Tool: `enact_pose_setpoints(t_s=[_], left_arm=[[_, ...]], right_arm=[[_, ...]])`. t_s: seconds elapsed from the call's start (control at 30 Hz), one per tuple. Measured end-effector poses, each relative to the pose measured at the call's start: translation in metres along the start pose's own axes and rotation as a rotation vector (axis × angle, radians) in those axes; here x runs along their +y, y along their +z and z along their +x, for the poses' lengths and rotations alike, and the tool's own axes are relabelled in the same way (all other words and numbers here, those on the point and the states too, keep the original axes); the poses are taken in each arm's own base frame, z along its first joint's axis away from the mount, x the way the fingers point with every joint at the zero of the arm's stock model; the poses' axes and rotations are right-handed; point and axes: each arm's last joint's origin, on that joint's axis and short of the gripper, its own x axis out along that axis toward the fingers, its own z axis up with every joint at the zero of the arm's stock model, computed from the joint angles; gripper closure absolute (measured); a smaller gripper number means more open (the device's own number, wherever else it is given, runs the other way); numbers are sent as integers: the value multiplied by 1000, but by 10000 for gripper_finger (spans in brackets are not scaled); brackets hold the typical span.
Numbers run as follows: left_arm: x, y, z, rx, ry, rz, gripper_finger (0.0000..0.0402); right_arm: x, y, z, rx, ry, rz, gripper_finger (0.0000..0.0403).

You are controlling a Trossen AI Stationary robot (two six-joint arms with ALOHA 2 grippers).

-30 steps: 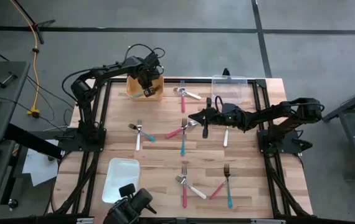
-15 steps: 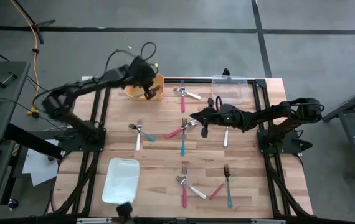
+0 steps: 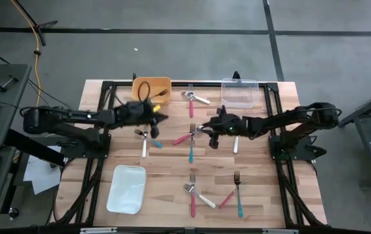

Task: Sort silverware by color (type)
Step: Put the pink fork into the transparent bin

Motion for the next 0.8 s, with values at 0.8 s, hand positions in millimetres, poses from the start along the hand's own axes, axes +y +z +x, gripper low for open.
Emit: enact_pose_setpoints(t_s=[0.8], left_arm=[[-79, -46, 92, 234, 35, 17, 239]], right_arm=[[35, 19, -8, 102, -16, -111, 289]])
